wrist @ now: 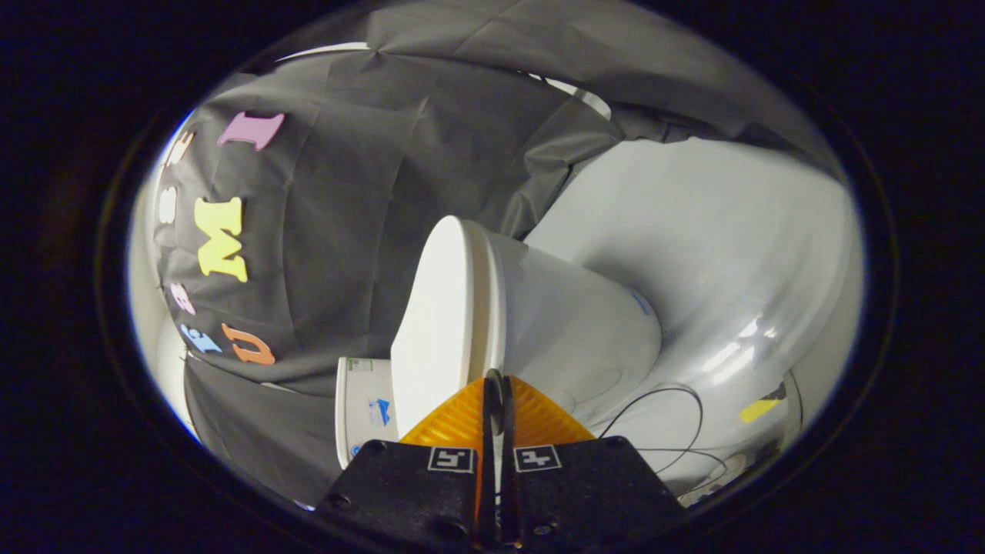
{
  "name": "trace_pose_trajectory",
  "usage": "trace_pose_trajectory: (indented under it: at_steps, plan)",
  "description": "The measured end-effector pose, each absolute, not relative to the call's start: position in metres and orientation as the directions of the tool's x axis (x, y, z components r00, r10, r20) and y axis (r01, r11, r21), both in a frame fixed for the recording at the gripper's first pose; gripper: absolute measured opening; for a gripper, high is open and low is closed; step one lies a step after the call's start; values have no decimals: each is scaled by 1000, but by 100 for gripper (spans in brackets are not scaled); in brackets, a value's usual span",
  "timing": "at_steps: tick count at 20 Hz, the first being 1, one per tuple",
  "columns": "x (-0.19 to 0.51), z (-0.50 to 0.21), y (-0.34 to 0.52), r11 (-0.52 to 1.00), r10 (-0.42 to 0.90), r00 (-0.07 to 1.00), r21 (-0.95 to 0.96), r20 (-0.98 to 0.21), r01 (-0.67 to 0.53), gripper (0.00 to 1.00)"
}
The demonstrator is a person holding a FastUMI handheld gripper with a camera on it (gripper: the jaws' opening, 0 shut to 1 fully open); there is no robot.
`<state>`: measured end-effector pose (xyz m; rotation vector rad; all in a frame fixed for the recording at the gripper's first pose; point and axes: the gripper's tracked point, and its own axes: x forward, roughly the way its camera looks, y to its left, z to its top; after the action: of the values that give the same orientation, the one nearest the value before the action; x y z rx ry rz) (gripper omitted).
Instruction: Open the toilet lid.
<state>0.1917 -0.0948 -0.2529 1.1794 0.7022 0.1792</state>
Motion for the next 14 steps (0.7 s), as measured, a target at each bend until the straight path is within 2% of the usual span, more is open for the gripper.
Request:
trace_pose_trajectory:
  at_steps: [8,14]
  plan:
    - [190,-242,-95,482,427,765,837,-482,258,5]
    - [186,-212,-92,564,395,769,793,-503,230,5]
